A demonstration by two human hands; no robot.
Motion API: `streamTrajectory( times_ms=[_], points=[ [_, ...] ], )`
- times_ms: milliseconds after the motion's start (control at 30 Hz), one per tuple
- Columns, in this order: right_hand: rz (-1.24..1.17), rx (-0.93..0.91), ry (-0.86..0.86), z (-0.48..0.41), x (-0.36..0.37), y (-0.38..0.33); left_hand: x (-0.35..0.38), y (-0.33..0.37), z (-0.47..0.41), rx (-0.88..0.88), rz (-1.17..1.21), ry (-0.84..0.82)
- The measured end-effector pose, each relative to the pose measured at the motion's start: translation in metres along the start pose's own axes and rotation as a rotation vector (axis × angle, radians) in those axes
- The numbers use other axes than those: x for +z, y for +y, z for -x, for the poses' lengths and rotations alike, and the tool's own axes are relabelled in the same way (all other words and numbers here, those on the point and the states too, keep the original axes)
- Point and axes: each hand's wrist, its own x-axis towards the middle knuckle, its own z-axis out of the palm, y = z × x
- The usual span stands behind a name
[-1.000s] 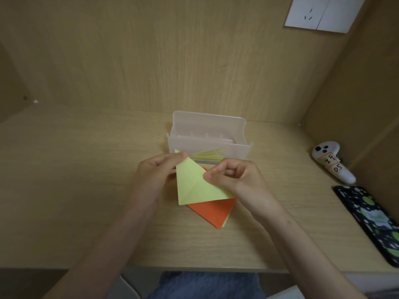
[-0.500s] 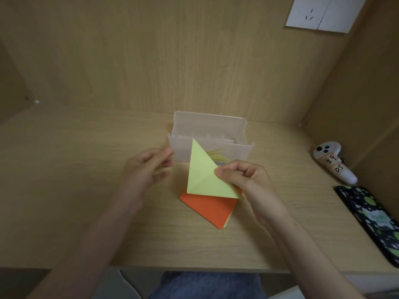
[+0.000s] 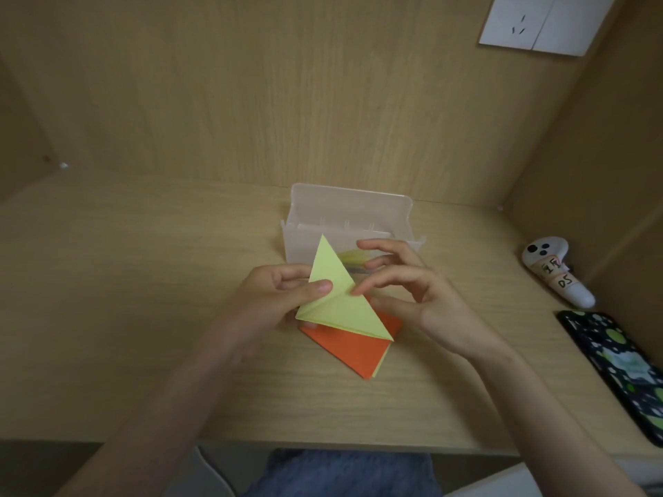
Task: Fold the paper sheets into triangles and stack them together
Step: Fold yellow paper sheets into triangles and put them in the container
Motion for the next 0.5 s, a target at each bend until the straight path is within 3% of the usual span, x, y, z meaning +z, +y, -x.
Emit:
streamTrajectory(
  times_ms=[100,300,500],
  points=[
    [-0.046,0.024,-0.040,-0.004,0.003,-0.001,0.003,0.000,0.000,0.008,-0.012,-0.056],
    [-0.242,0.133,0.132,-0.008,0.016,0.001,0.007,0.002,0.004,0.012,0.061,-0.144],
    [-0.372,0.234,0.155,-0.010,0.019,-0.002,0.009,0.004,0.008,0.006,0.133,-0.150]
  ],
)
